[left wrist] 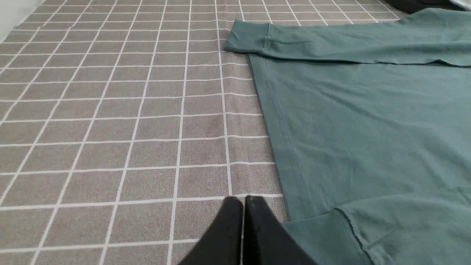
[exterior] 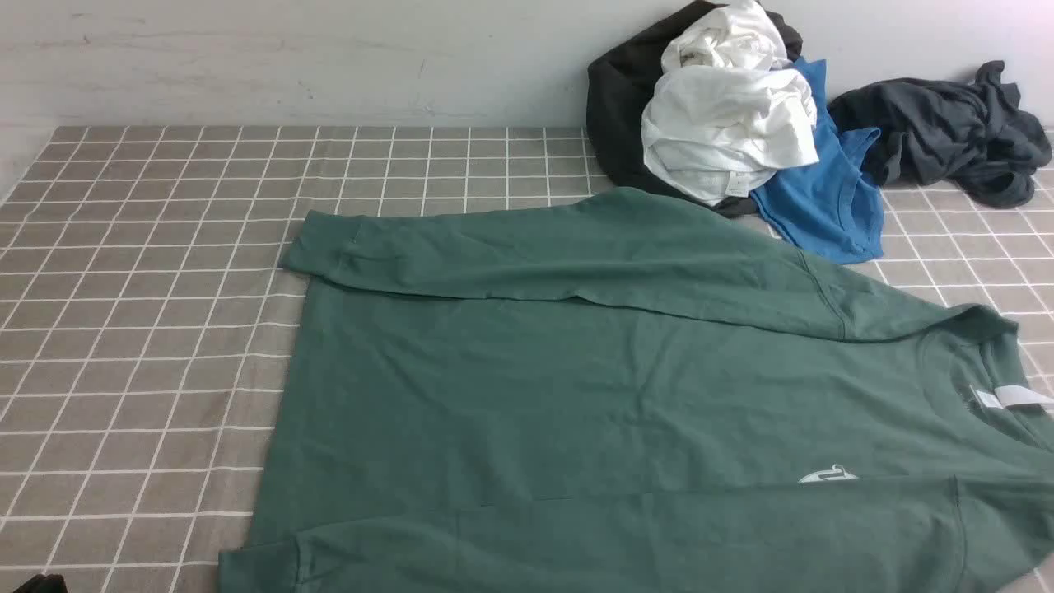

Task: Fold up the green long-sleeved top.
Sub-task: Use the left arm to clamp the cuff closest to it

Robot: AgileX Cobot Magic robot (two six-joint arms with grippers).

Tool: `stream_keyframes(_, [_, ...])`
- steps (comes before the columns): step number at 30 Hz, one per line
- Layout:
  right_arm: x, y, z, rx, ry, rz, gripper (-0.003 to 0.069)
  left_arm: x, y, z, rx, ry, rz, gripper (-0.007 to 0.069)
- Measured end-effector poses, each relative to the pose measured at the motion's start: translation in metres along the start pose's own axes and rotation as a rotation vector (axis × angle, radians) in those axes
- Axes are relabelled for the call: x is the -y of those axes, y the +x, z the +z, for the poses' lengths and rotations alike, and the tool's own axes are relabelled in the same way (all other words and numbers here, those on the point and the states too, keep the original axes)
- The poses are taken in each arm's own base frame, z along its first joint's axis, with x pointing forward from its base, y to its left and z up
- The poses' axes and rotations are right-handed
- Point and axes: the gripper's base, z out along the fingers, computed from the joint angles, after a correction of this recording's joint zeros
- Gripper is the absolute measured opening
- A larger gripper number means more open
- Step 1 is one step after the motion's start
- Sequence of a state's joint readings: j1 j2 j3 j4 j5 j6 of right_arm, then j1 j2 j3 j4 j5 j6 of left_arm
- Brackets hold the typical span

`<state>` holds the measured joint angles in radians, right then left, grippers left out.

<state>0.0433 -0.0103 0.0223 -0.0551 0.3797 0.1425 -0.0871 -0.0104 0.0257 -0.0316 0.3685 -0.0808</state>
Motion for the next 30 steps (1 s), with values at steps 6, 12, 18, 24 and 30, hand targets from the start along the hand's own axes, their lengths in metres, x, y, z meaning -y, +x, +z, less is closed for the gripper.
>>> stream_keyframes(6, [0.0000, 0.0000, 0.0000, 0.000, 0.000, 0.000, -0.0014, 0.0000, 0.0000, 0.0000, 0.000, 0.000, 0.000, -0.0007])
stream_keyframes(12, [0.0000, 0.0000, 0.0000, 0.000, 0.000, 0.000, -0.0014, 0.0000, 0.0000, 0.0000, 0.000, 0.000, 0.000, -0.0007])
stream_keyframes(18, [0.0000, 0.0000, 0.0000, 0.000, 0.000, -0.001, -0.0014, 0.0000, 0.0000, 0.0000, 0.000, 0.000, 0.000, -0.0007])
stream_keyframes(24, [0.0009, -0.0001, 0.0000, 0.001, 0.009, -0.057, -0.0014, 0.0000, -0.0004, 0.0000, 0.004, 0.000, 0.011, -0.0007])
stream_keyframes(30, [0.0042, -0.0010, -0.0001, 0.005, 0.047, -0.230, -0.0014, 0.0003, -0.0033, -0.0001, 0.036, 0.002, 0.075, -0.0007])
